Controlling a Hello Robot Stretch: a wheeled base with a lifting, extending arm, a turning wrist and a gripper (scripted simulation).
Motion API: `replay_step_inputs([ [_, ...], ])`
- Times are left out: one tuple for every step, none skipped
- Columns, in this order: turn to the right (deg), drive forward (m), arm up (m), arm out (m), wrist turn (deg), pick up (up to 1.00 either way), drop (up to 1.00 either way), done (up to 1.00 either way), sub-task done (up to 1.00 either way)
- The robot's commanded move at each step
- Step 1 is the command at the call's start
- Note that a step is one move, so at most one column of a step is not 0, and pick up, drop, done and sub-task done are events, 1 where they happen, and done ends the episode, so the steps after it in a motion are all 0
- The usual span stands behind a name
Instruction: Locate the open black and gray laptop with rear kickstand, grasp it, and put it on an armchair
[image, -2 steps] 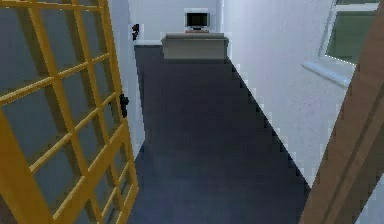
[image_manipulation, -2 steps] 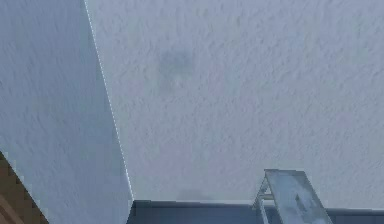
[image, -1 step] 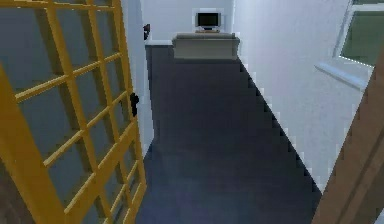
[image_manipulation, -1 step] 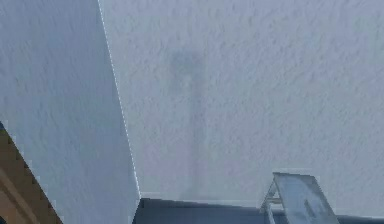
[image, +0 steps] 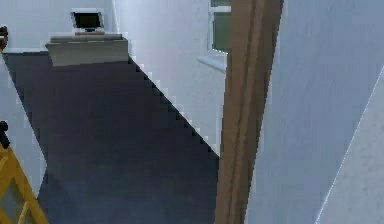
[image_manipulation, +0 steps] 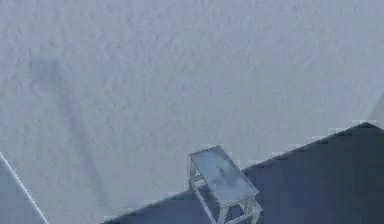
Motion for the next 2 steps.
replay_step_inputs([
  [0.0,0.3,0.0,0.0,0.0,0.0,0.0,0.0,0.0],
  [-36.0,0.0,0.0,0.0,0.0,0.0,0.0,0.0,0.0],
])
